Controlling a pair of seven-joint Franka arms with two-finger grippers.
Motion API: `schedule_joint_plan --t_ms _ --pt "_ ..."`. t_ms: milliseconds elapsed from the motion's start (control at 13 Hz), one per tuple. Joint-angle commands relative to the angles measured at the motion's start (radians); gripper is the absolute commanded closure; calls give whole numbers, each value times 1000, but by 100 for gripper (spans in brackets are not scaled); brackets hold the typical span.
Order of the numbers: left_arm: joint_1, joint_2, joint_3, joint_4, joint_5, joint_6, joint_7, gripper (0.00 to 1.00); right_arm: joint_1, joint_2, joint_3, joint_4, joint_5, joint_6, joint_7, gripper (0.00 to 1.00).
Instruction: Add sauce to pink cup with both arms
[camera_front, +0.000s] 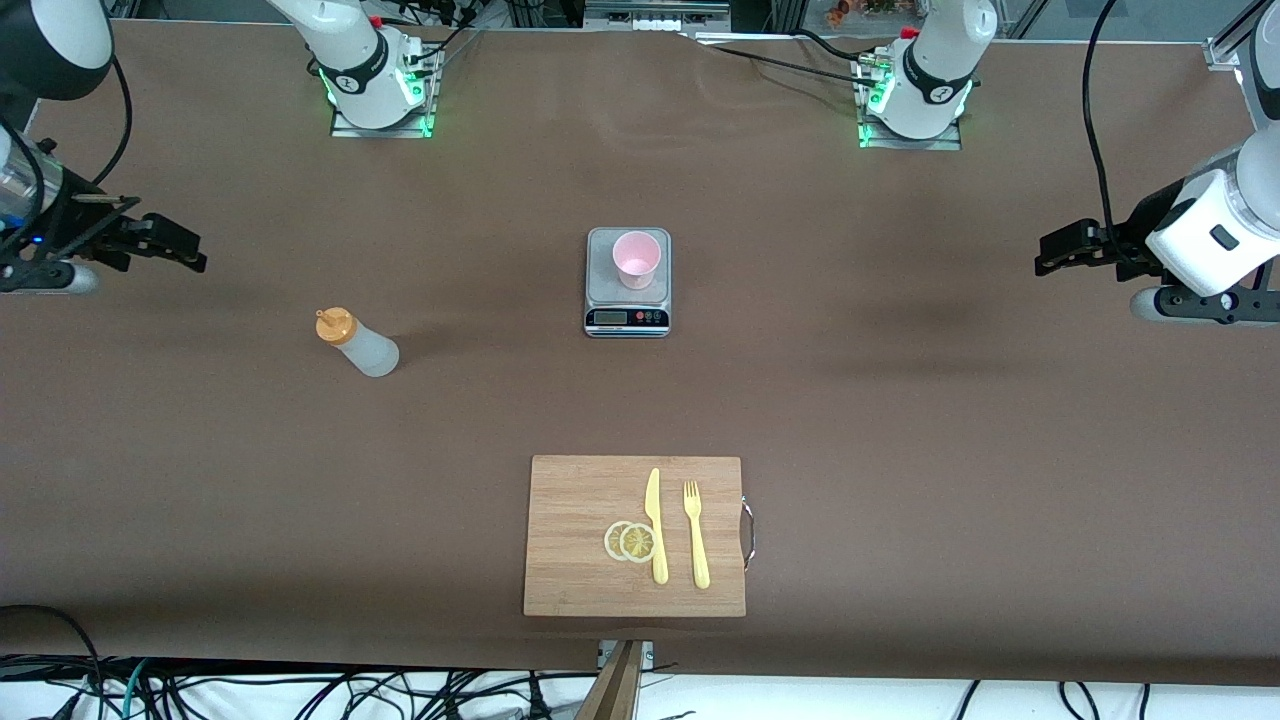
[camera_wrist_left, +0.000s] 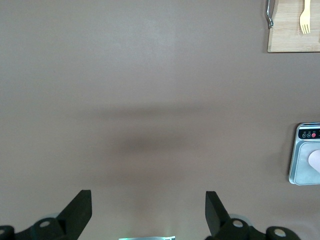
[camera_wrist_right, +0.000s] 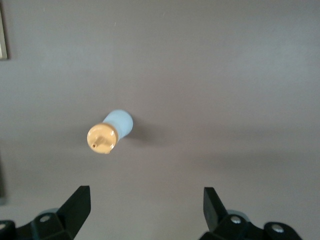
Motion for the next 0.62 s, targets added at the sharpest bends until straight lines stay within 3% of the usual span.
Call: schedule_joint_plan --t_ms 0,231,540 --pt "3 13 -2 28 14 -6 14 0 -4 -48 7 28 6 -53 27 0" --pt "3 13 -4 28 16 -6 13 0 7 -2 19 117 6 -107 161 0" --pt "3 13 -2 28 17 -6 14 0 18 41 19 168 8 -108 146 0"
